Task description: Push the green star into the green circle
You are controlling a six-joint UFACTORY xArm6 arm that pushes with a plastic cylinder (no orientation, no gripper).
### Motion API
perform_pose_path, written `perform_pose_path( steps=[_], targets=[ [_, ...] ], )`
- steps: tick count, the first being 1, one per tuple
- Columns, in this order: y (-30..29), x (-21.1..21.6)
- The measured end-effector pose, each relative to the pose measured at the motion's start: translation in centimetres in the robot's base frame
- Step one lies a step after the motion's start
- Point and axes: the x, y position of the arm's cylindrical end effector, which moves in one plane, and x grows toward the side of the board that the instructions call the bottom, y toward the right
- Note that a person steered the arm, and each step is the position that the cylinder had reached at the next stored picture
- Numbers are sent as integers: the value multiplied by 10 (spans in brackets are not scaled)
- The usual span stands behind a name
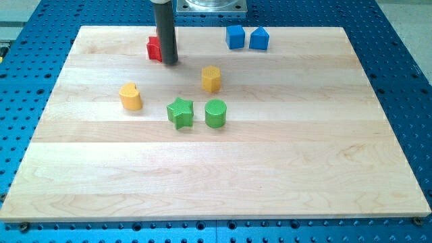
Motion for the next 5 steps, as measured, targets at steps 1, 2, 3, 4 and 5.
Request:
perform_pose_path(
  steps=[1, 2, 3, 4, 5],
  targets=[
    [-9, 2],
    [-38, 19],
    [-39, 47],
    [-27, 69],
    [-16, 86]
  ],
)
